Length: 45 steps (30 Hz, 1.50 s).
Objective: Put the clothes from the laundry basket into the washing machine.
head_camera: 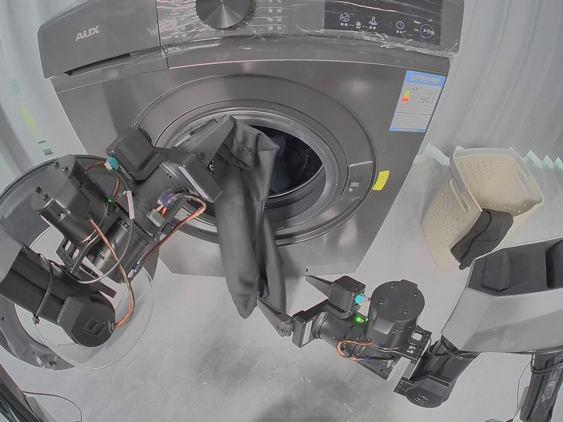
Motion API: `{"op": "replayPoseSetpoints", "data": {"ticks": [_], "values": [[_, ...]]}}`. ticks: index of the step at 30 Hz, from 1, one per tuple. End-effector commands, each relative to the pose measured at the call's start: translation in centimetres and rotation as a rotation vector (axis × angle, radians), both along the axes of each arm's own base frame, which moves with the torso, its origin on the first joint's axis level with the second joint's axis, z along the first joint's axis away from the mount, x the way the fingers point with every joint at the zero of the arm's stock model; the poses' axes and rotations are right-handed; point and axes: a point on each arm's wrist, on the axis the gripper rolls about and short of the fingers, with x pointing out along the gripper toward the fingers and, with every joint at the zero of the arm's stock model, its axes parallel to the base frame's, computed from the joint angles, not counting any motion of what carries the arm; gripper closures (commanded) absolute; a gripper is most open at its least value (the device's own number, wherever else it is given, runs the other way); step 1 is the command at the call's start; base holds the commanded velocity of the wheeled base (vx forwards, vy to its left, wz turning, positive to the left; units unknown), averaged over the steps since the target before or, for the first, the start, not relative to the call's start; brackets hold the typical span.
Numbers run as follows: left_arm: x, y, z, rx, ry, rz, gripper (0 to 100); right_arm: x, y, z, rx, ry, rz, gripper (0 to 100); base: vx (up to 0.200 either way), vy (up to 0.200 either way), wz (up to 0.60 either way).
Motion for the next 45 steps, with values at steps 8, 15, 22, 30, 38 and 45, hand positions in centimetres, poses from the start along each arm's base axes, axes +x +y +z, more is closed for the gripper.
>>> {"op": "replayPoseSetpoints", "data": {"ticks": [8, 15, 22, 30, 38, 45], "values": [[-0.6, -0.2, 1.1, -0.023, -0.032, -0.008, 100, 2.4, 0.7, -1.3, 0.003, -0.011, -0.03, 0, 0.0, 0.0, 0.0], [-0.9, -0.1, 1.3, -0.027, -0.038, -0.009, 100, 4.2, 0.6, -3.4, -0.016, 0.007, -0.035, 0, 0.0, 0.0, 0.0], [-1.1, -0.3, 1.6, -0.031, -0.048, -0.018, 100, 6.3, -0.8, -5.0, -0.039, 0.021, -0.046, 0, 0.0, 0.0, 0.0], [-1.2, -0.2, 1.7, -0.034, -0.052, -0.018, 100, 7.4, -1.0, -6.1, -0.053, 0.024, -0.059, 0, 0.0, 0.0, 0.0], [-1.6, -0.1, 2.3, -0.043, -0.07, -0.025, 100, 10.7, -1.5, -8.2, -0.063, 0.003, -0.159, 0, 0.0, 0.0, 0.0], [-1.7, -0.2, 2.2, -0.041, -0.069, -0.031, 100, 12.6, -1.4, -9.3, -0.058, -0.008, -0.183, 0, 0.0, 0.0, 0.0]]}}
